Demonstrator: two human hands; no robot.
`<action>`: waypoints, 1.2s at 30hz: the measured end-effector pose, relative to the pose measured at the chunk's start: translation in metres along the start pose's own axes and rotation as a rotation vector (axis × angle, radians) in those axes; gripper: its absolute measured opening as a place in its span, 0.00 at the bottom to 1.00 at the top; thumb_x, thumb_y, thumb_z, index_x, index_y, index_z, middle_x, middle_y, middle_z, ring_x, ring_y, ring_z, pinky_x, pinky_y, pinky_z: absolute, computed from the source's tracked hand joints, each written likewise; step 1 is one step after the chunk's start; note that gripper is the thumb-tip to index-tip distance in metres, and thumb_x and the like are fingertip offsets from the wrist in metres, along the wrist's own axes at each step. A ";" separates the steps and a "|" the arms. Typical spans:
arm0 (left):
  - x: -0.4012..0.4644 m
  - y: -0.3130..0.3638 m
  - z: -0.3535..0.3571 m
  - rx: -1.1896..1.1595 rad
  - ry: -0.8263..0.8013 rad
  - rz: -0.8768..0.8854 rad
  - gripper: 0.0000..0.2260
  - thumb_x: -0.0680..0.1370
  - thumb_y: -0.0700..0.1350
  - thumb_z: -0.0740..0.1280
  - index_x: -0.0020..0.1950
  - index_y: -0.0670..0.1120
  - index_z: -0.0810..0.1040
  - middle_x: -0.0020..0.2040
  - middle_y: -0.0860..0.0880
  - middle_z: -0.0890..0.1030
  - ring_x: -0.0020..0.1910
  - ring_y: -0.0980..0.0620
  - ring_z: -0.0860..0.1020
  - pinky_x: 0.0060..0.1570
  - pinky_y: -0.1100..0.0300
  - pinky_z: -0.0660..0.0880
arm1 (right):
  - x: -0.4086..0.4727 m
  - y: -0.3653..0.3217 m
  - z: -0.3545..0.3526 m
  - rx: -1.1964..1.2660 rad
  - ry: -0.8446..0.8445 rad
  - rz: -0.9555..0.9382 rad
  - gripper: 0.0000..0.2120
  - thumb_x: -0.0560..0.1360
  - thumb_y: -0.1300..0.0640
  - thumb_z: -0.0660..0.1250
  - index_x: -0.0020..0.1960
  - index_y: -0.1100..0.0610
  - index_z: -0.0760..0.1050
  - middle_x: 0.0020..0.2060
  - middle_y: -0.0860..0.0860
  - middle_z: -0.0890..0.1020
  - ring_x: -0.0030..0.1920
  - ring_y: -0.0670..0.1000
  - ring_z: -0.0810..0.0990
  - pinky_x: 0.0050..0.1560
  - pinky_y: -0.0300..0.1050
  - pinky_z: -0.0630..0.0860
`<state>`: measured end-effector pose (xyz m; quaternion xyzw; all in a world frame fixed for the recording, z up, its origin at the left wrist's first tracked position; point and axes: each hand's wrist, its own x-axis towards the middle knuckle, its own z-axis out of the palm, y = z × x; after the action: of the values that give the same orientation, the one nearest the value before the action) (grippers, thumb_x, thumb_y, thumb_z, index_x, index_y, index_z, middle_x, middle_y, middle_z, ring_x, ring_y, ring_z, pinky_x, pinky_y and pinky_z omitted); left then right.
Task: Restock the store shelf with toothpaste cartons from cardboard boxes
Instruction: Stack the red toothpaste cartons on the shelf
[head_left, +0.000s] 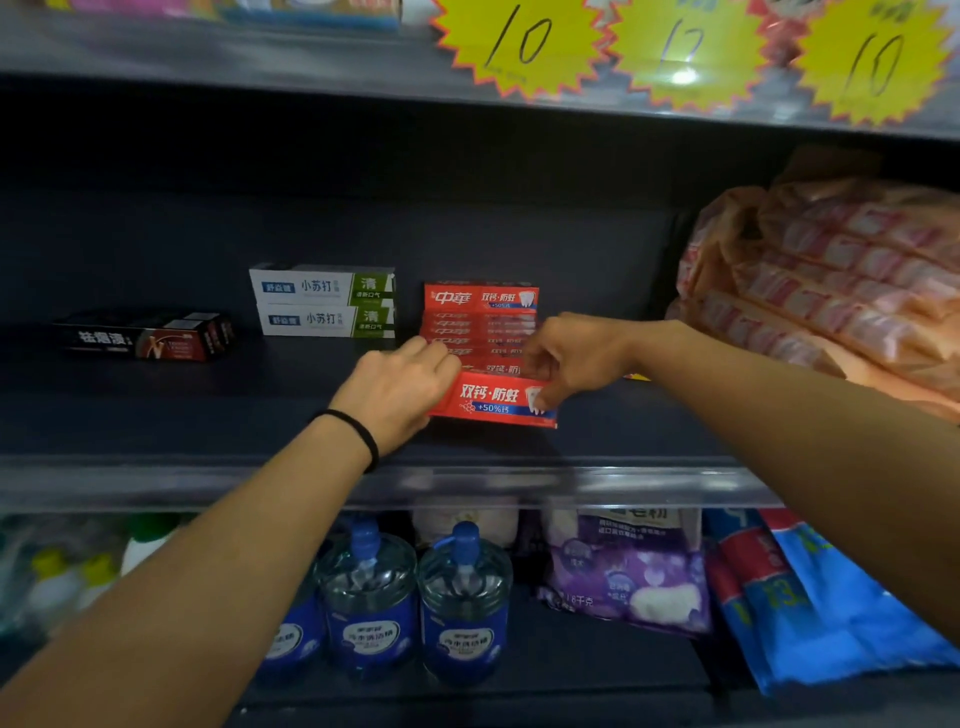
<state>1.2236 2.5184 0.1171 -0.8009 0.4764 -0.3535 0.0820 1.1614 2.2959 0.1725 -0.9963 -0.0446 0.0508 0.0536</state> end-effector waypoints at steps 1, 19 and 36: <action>0.001 0.001 -0.001 -0.012 -0.036 -0.017 0.27 0.60 0.48 0.80 0.54 0.44 0.75 0.51 0.48 0.79 0.51 0.47 0.78 0.30 0.55 0.75 | -0.002 0.001 -0.001 0.001 0.013 -0.002 0.17 0.69 0.50 0.76 0.54 0.56 0.78 0.49 0.46 0.81 0.48 0.46 0.79 0.51 0.43 0.78; 0.027 -0.030 0.026 -0.481 -0.393 -0.280 0.16 0.72 0.46 0.74 0.59 0.46 0.79 0.55 0.49 0.79 0.50 0.52 0.76 0.52 0.59 0.74 | 0.006 0.047 0.026 -0.071 0.168 0.062 0.17 0.68 0.50 0.77 0.54 0.55 0.79 0.49 0.47 0.82 0.47 0.48 0.79 0.51 0.44 0.77; 0.060 -0.031 0.066 -0.314 -0.374 -0.270 0.14 0.73 0.46 0.72 0.57 0.43 0.80 0.57 0.45 0.77 0.53 0.46 0.76 0.55 0.51 0.75 | 0.043 0.072 0.047 -0.225 0.263 0.147 0.19 0.71 0.50 0.74 0.59 0.55 0.76 0.58 0.51 0.76 0.55 0.52 0.76 0.54 0.49 0.76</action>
<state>1.3064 2.4721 0.1122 -0.9113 0.3910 -0.1291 -0.0043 1.2051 2.2338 0.1141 -0.9946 0.0301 -0.0812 -0.0567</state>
